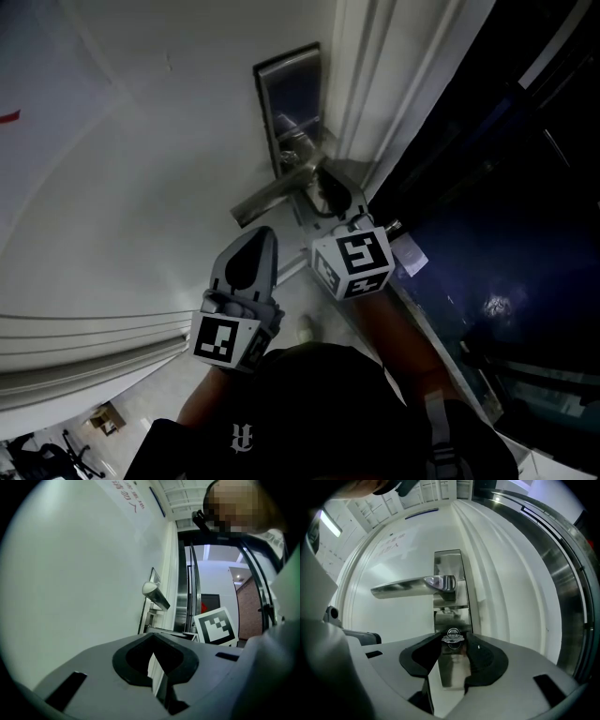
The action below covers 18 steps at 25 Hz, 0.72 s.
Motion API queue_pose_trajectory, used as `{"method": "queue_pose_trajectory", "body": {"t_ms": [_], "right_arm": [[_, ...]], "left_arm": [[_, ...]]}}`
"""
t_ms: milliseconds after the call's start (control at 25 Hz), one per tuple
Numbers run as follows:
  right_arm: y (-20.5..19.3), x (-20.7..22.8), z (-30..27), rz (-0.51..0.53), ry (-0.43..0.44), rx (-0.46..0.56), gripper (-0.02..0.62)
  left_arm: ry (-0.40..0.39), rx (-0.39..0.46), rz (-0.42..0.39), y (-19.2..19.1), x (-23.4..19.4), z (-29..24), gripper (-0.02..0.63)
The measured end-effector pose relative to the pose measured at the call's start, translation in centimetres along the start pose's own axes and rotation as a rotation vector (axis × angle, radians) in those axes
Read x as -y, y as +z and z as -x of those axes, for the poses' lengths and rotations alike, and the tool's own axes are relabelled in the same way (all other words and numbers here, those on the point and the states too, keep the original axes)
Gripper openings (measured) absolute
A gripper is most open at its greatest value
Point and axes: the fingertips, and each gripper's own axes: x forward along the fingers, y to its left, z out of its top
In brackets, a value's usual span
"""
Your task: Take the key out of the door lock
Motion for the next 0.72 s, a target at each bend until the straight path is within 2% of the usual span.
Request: {"method": "queue_pose_trajectory", "body": {"t_ms": [120, 160, 240, 720], "right_arm": [[0.1, -0.1, -0.1, 0.035, -0.005, 0.001, 0.172], [0.1, -0.1, -0.1, 0.039, -0.003, -0.001, 0.145], [0.1, -0.2, -0.1, 0.040, 0.003, -0.006, 0.138], [0.4, -0.1, 2.9, 0.049, -0.014, 0.007, 0.135]], "left_arm": [[-0.001, -0.002, 0.003, -0.1, 0.0, 0.0, 0.006], [-0.001, -0.003, 0.004, -0.1, 0.0, 0.0, 0.006], [-0.002, -0.004, 0.007, -0.2, 0.0, -0.1, 0.006], [-0.016, 0.003, 0.018, -0.3, 2.0, 0.4, 0.006]]}}
